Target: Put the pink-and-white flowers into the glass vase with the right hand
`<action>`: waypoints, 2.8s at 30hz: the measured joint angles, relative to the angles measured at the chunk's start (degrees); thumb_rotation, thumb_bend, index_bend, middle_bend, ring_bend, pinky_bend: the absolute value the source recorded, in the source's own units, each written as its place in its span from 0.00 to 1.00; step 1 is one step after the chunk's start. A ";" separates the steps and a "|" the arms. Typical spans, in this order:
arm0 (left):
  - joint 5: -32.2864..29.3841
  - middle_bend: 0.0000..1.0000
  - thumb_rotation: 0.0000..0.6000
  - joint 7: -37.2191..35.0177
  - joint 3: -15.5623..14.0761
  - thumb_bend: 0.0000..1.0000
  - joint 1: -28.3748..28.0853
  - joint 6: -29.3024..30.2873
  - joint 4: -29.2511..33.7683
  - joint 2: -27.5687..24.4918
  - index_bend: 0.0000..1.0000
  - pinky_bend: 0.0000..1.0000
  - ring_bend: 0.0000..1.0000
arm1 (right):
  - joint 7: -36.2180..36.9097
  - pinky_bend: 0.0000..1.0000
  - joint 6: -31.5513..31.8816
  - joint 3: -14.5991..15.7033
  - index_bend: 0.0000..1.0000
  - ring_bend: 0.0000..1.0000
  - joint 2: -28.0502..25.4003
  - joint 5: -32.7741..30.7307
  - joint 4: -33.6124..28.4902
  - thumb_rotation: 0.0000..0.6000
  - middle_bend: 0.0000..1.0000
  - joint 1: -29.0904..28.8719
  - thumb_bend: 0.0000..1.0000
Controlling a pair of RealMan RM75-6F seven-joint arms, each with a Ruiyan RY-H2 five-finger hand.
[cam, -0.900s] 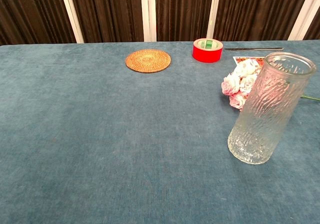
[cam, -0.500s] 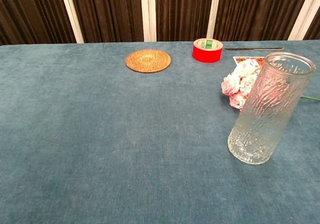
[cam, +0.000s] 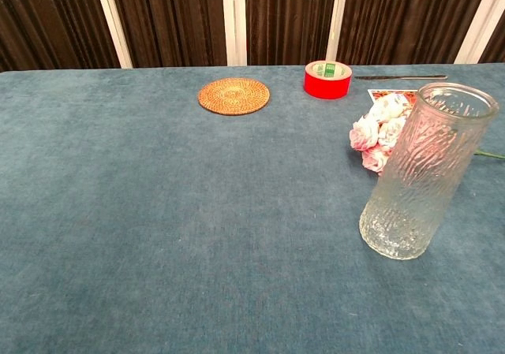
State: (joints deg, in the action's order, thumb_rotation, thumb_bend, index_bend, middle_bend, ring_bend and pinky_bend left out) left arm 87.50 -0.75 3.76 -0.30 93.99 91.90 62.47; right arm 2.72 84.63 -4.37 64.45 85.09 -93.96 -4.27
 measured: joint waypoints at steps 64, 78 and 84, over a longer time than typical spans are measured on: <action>-4.16 0.00 1.00 2.16 2.07 0.22 0.42 -0.63 0.67 0.57 0.09 0.11 0.00 | -29.43 0.00 -36.32 -7.74 0.20 0.22 16.33 -55.29 10.49 1.00 0.19 -44.77 0.18; -4.51 0.00 1.00 2.36 1.98 0.22 0.55 -0.93 1.36 0.44 0.09 0.11 0.00 | -31.93 0.00 -36.32 -5.78 0.27 0.29 19.29 -55.62 13.85 1.00 0.24 -46.58 0.18; -4.58 0.00 1.00 2.35 1.97 0.22 0.49 -1.22 1.51 0.34 0.09 0.11 0.00 | -32.61 0.09 -36.52 -5.30 0.34 0.36 20.46 -56.37 15.48 1.00 0.29 -47.13 0.20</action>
State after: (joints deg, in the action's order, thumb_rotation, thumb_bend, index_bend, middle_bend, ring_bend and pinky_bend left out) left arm 82.92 1.60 5.73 0.19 92.77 93.40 62.81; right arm -29.88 48.10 -9.67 84.91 28.72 -78.48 -51.40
